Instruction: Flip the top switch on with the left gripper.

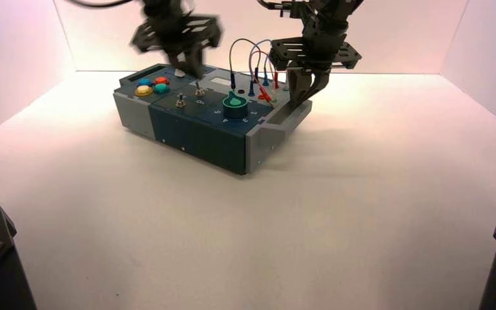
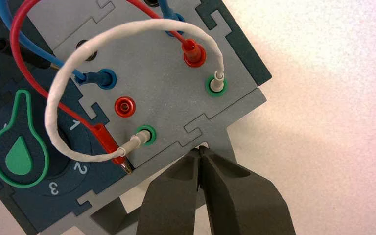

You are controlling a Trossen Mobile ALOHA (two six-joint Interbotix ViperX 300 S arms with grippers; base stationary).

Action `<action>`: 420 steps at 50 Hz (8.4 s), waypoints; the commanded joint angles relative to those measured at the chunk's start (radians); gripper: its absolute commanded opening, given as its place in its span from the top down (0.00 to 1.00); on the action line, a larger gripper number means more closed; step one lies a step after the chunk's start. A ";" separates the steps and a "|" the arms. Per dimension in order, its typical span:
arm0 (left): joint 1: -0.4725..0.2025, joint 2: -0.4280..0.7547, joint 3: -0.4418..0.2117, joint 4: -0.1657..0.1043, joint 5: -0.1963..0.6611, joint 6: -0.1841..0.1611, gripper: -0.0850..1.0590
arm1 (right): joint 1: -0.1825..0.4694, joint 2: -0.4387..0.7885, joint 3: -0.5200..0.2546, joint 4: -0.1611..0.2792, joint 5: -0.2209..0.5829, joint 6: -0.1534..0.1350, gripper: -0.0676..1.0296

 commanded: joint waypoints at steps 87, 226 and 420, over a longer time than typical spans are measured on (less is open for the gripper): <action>0.109 -0.028 0.032 0.021 0.003 0.006 0.95 | -0.006 -0.006 -0.020 -0.005 0.006 -0.002 0.96; 0.029 0.003 0.005 -0.002 -0.012 0.000 0.95 | -0.006 0.015 -0.038 -0.005 0.023 -0.002 0.96; 0.233 -0.207 0.041 0.021 0.008 0.155 0.95 | -0.003 -0.069 -0.144 -0.020 0.069 0.002 0.96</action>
